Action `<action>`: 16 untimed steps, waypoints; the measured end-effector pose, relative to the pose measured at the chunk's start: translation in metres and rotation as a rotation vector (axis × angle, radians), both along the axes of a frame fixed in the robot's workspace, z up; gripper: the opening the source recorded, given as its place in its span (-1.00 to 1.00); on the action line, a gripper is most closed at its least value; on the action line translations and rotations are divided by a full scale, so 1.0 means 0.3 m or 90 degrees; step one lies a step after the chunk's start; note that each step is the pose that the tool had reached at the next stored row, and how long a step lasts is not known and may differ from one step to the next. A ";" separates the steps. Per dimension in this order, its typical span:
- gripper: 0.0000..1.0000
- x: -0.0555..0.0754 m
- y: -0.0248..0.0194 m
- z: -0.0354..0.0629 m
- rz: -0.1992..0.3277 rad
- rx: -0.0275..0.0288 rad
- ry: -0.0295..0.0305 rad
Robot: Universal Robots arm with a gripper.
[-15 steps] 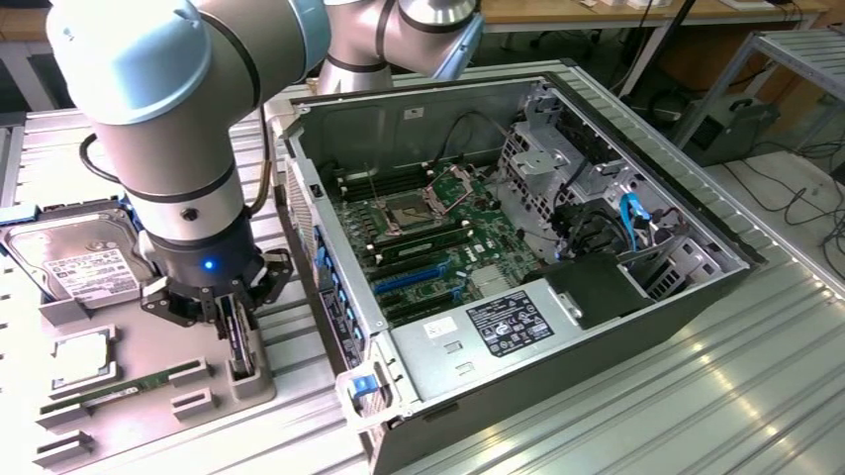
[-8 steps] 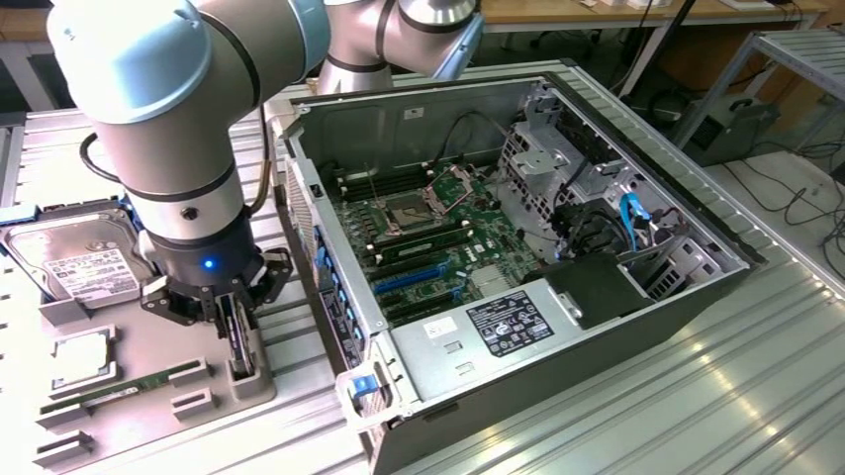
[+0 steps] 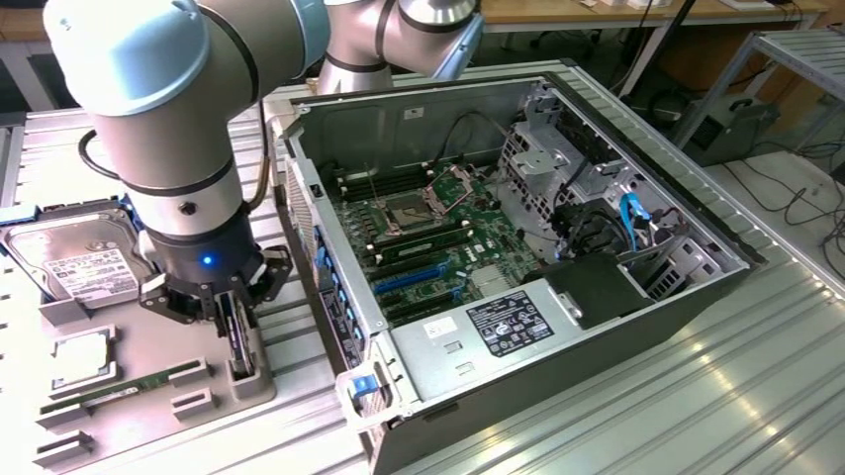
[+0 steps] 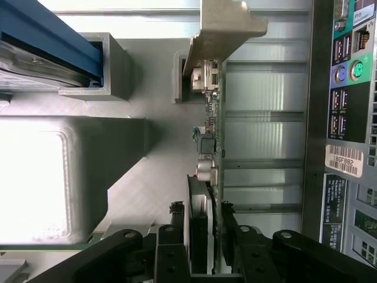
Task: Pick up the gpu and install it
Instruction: 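Pick up the gpu and move the gpu toward the slot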
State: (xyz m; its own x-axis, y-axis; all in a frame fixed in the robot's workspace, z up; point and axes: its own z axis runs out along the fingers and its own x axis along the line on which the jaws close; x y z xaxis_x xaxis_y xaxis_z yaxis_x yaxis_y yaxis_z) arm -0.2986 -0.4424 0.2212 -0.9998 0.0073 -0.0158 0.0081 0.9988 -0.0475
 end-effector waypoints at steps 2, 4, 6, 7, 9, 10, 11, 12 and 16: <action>-0.27 0.000 0.002 0.007 0.000 -0.0030 0.0001; -0.27 0.000 0.003 0.015 0.000 -0.0060 0.0001; -0.27 0.000 0.003 0.018 0.000 -0.0077 0.0000; -0.27 0.000 0.003 0.018 0.000 -0.0077 -0.0001; -0.27 0.000 0.004 0.017 0.000 -0.0078 0.0000; -0.27 0.000 0.005 0.017 0.000 -0.0078 0.0000; -0.27 0.000 0.011 0.016 0.000 -0.0083 -0.0001; -0.27 0.000 0.017 0.016 0.000 -0.0094 0.0000; -0.27 0.000 0.026 0.016 0.000 -0.0117 0.0001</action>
